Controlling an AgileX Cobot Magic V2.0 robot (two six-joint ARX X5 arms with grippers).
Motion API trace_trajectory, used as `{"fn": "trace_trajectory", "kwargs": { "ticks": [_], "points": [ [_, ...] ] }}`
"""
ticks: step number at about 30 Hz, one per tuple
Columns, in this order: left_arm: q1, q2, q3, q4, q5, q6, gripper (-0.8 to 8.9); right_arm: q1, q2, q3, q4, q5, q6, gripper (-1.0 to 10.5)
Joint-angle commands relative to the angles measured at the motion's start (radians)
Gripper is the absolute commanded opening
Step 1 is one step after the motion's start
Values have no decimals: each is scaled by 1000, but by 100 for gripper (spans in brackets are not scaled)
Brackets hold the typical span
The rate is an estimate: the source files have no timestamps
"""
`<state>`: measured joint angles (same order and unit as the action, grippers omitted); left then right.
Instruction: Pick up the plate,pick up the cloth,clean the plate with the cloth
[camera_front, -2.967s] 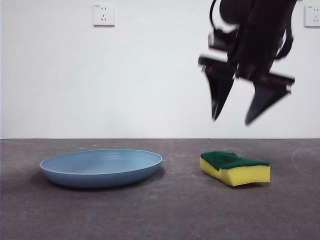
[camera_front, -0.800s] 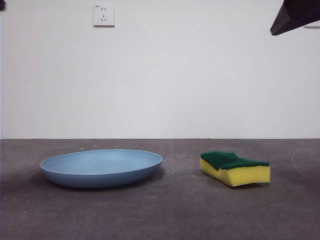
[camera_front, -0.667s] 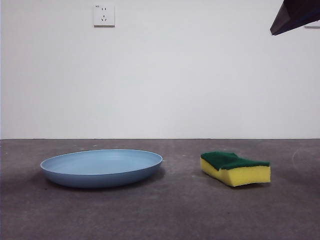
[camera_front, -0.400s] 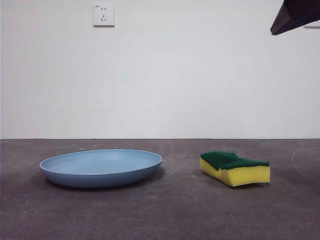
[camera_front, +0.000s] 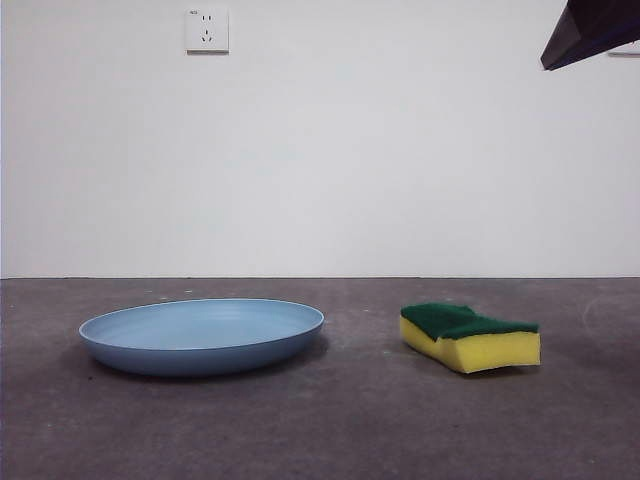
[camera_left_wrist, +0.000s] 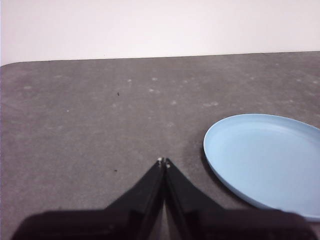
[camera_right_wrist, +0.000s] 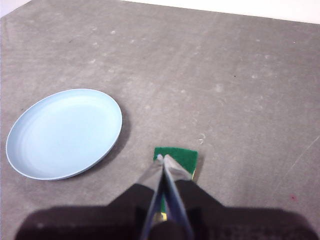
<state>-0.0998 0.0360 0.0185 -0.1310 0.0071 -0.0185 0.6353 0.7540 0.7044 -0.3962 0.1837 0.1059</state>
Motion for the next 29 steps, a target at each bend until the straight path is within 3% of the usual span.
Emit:
{"fn": "trace_trajectory", "kwargs": {
  "ticks": [1, 25, 29],
  "points": [
    [5, -19, -16, -29, -3, 3, -3, 1, -2, -6, 5, 2, 10, 2],
    [4, -32, -15, -50, -4, -11, -3, 1, -2, -6, 5, 2, 10, 2],
    [4, -32, -15, -50, -4, -11, -3, -4, -36, -6, -23, 13, -22, 2]
  ]
}}
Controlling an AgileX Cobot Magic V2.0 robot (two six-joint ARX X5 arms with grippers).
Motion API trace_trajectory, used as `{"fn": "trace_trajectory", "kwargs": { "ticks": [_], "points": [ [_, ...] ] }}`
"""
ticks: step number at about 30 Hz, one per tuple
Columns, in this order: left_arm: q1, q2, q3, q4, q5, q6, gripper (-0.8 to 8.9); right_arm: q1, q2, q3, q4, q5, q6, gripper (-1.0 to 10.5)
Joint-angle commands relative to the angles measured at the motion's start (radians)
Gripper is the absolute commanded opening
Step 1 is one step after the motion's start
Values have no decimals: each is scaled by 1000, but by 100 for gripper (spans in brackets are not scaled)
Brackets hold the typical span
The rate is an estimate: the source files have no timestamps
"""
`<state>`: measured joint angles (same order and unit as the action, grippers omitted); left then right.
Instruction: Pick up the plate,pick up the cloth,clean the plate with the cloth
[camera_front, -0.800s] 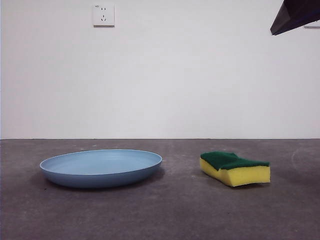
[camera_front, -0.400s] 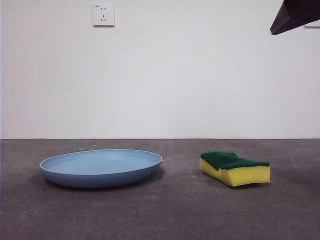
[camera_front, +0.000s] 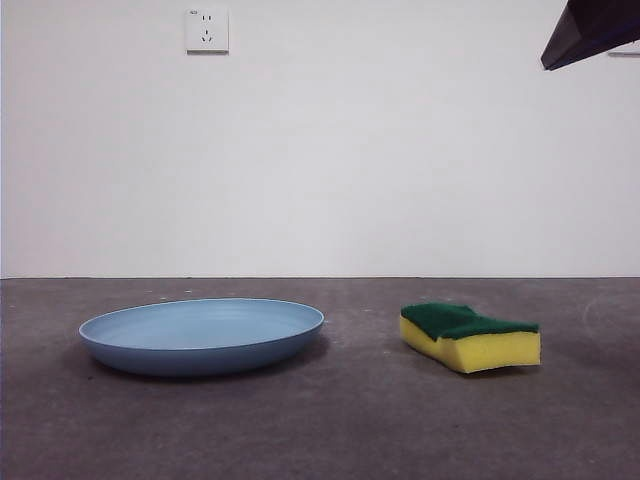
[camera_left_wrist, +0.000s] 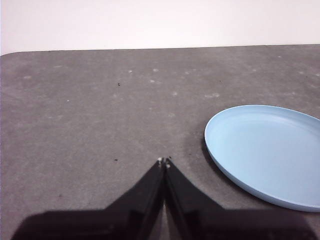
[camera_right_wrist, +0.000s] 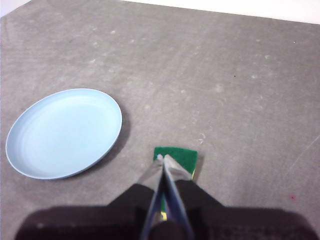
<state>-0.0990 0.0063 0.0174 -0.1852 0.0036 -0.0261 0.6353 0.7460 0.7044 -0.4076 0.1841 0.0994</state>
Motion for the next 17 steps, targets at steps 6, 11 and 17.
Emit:
{"fn": "trace_trajectory", "kwargs": {
  "ticks": [6, 11, 17],
  "points": [
    [3, -3, -14, 4, -1, -4, -3, -102, -143, -15, -20, 25, -153, 2],
    [3, -3, -14, 4, -1, -4, -3, -281, -267, -111, 23, 24, -114, 2],
    [3, -3, -14, 4, -2, -4, -3, -444, -408, -325, 221, -13, -45, 2]
  ]
}}
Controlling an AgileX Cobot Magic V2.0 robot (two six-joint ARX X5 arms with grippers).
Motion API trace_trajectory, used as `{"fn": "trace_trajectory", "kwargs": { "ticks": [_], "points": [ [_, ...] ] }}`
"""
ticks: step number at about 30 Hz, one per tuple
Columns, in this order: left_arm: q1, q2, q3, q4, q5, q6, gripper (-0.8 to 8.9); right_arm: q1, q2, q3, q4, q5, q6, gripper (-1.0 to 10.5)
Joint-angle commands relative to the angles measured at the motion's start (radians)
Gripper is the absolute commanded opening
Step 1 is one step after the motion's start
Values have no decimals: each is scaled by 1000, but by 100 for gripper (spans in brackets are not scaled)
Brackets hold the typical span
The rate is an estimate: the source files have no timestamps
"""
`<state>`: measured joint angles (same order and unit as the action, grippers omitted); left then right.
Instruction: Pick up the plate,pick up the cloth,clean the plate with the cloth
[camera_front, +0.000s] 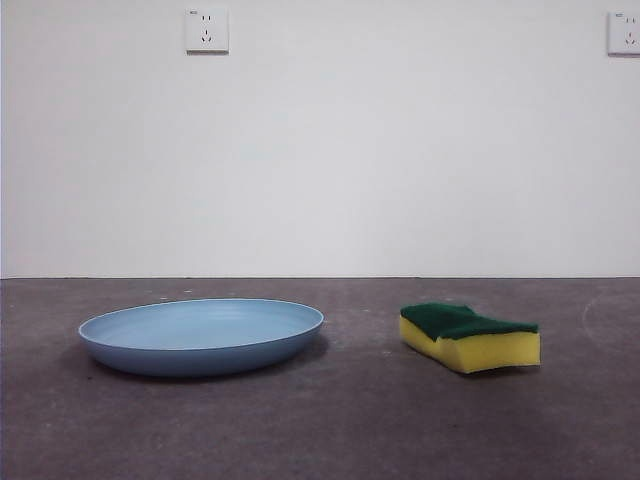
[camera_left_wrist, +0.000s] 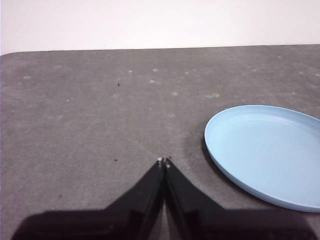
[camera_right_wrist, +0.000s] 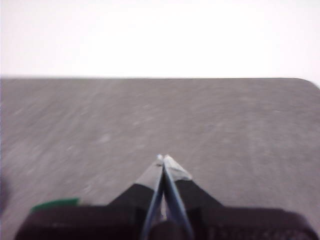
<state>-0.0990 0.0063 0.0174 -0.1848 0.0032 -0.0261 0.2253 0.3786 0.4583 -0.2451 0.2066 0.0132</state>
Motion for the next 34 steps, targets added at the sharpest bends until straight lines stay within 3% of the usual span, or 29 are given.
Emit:
{"fn": "trace_trajectory", "kwargs": {
  "ticks": [1, 5, 21, 24, 34],
  "points": [
    [3, -3, -14, 4, -1, -4, -3, -51, -63, -114, 89, -85, 42, 2],
    [3, -3, -14, 4, -1, -4, -3, -87, -132, -228, 146, -209, 41, 2],
    [3, -3, -14, 4, -1, -4, -3, -86, -329, -448, 143, -235, 124, 2],
    [3, -3, -14, 4, -1, -4, -3, -86, -367, -453, 67, -234, 148, 2],
    [3, -3, -14, 4, -1, -4, -3, -86, -377, -452, 64, -251, 202, 2]
  ]
}}
